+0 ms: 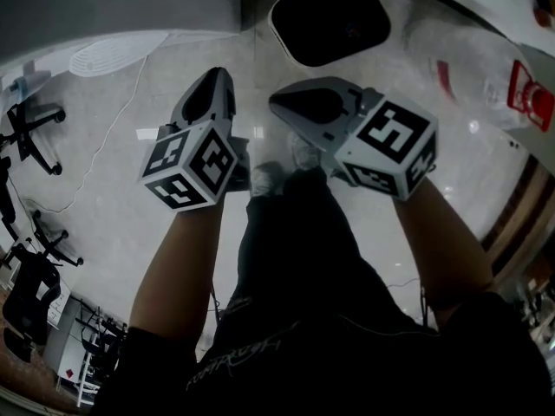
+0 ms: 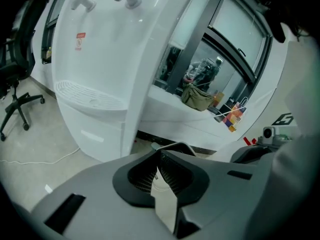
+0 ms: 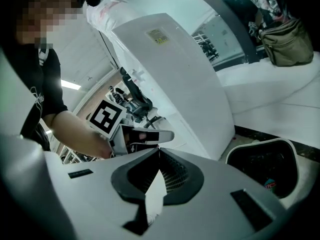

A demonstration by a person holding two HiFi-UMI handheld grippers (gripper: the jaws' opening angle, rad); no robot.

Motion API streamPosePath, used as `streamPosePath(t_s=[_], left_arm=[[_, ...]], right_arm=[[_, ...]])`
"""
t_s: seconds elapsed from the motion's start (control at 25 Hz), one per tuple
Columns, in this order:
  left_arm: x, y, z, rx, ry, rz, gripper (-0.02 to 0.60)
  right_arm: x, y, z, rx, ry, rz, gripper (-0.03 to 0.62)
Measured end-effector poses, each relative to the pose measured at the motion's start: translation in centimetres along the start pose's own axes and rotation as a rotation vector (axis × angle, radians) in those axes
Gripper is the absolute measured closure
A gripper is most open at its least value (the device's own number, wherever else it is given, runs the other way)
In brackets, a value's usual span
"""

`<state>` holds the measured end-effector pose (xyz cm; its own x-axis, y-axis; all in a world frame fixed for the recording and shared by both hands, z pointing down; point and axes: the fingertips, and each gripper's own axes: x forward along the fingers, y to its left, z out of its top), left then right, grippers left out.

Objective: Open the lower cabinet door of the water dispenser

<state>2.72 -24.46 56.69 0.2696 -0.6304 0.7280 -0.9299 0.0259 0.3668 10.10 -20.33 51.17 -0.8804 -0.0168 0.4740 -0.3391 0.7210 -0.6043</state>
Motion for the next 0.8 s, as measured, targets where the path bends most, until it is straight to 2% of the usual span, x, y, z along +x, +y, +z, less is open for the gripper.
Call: streamPosePath(t_s=[0.32,0.52,0.8], left_arm=[[3.0,1.6,0.3,0.008,0.005,0.072,0.563],[4.8,2.9,0.6,0.003,0.014,0.153,0.494],[6.0,5.7,0.4,-0.028,0.031,0.267,0.365]], right_arm=[[0.0,-1.7,-1.1,0.008,0.034,0.016,0.582],[-0.5,-3.1,-1.2,0.033,0.041,0.026,0.582],[-0.9,-3.5,-0.5,0.059,0.034,0.031,0.582]])
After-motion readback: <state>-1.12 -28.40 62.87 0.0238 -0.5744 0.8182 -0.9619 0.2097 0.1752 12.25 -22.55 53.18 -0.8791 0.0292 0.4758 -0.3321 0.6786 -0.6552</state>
